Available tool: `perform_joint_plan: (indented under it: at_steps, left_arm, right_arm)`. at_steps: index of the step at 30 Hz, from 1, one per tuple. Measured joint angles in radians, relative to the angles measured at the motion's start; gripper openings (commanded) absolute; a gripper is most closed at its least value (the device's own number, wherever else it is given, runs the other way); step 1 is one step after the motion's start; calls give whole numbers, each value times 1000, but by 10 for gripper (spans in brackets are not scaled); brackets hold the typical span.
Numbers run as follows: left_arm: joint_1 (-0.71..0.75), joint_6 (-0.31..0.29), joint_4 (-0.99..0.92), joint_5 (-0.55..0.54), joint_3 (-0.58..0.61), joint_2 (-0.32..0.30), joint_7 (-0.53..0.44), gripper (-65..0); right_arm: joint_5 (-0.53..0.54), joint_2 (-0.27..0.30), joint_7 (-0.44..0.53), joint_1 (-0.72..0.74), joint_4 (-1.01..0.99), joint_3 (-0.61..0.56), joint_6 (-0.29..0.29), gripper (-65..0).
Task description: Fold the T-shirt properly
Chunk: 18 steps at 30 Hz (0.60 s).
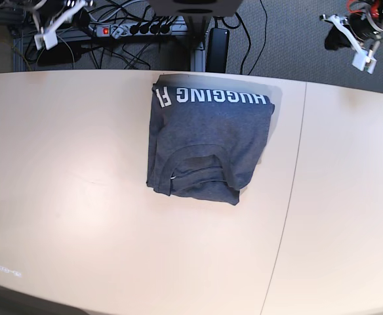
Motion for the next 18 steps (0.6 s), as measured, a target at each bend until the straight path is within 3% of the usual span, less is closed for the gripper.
perform_joint_plan:
  at_steps: [3,5,8,13,18]
  left_arm:
    - [-38,13,-167,160,137,-2,-129,-650]
    - [-97,104,-317,245,241,1,-217,-650]
    - [-224,237,-586,332,406,3,-347,-650]
    - [-469,376,-1057,339,648,60,-466,-650]
    - [-669,426,-1290,351,715,180,-476,-650]
  right_arm:
    - [-32,-13,76,-3,-142,0,-3,-650]
    - [-63,-10,140,11,-253,0,-4,-650]
    - [-114,-7,141,74,-431,2,-5,-650]
    - [-212,-13,158,252,-737,2,-18,-650]
    - [-259,-13,195,473,-973,2,-19,-650]
